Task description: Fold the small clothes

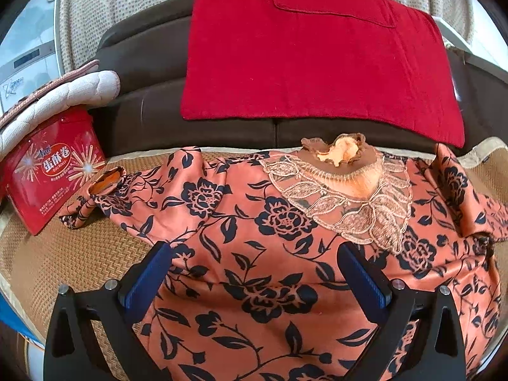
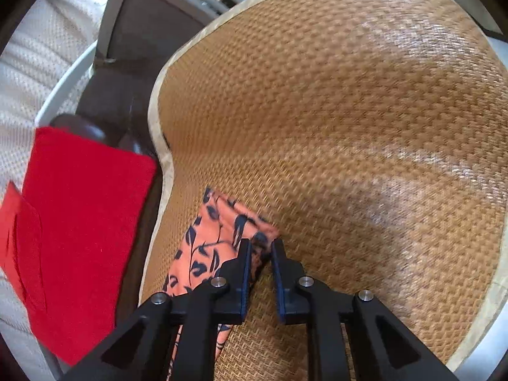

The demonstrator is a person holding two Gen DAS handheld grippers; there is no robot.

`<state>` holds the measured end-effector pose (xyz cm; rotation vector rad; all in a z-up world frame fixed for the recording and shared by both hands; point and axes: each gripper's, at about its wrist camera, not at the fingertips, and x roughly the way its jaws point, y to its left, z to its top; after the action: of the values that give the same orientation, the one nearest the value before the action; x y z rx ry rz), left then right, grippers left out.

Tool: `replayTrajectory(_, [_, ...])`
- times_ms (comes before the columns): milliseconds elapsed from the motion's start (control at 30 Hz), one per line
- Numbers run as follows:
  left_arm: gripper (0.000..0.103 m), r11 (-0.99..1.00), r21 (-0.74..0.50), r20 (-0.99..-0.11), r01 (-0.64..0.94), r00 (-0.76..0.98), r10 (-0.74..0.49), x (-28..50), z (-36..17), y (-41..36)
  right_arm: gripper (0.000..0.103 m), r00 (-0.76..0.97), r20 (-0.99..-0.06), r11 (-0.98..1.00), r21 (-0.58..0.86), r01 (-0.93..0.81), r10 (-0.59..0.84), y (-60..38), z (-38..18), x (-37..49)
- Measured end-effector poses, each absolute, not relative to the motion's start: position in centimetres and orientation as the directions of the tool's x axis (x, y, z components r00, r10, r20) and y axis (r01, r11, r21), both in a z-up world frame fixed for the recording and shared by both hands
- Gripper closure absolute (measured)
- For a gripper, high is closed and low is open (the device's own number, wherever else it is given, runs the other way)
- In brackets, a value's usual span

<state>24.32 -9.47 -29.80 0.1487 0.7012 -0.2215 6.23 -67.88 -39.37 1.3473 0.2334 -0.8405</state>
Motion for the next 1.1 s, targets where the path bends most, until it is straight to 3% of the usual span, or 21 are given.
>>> replayTrajectory(67, [0.000, 0.964, 0.064, -0.649, 0.258, 0.745, -0.156, 24.2, -29.7, -9.9, 0.078, 0.703, -0.591, 0.007, 0.763, 0.646, -0.395, -68.5, -39.2, 6.1])
replayTrajectory(200, [0.000, 0.958, 0.086, -0.650, 0.274, 0.744, -0.154, 24.0, -29.9, -10.9, 0.034, 0.693, -0.601, 0.057, 0.737, 0.673, -0.398, -69.8, -38.9, 7.7])
replayTrajectory(467, [0.000, 0.954, 0.097, -0.651, 0.284, 0.743, -0.155, 23.9, -29.9, -11.9, 0.040, 0.641, -0.648, 0.135, 0.652, 0.746, -0.411, -71.9, -38.2, 12.2])
replayTrajectory(533, [0.000, 0.953, 0.099, -0.649, 0.285, 0.745, -0.155, 23.9, -29.9, -11.9, 0.065, 0.598, -0.686, 0.166, 0.590, 0.791, -0.414, -71.8, -38.3, 13.6])
replayTrajectory(700, [0.000, 0.957, 0.099, -0.650, 0.271, 0.746, -0.144, 24.0, -29.8, -11.5, 0.087, 0.507, -0.735, 0.268, 0.430, 0.862, -0.451, -71.9, -37.9, 17.3])
replayTrajectory(900, [0.000, 0.970, 0.070, -0.642, 0.231, 0.755, -0.134, 24.3, -29.1, -9.8, 0.087, 0.670, -0.603, 0.376, 0.554, 0.743, -0.434, -69.5, -33.1, 18.3])
replayTrajectory(1100, [0.000, 0.984, 0.037, -0.624, 0.176, 0.773, -0.115, 24.5, -28.2, -7.3, 0.087, 0.850, -0.438, 0.555, 0.647, 0.523, -0.291, -61.8, -25.3, 22.7])
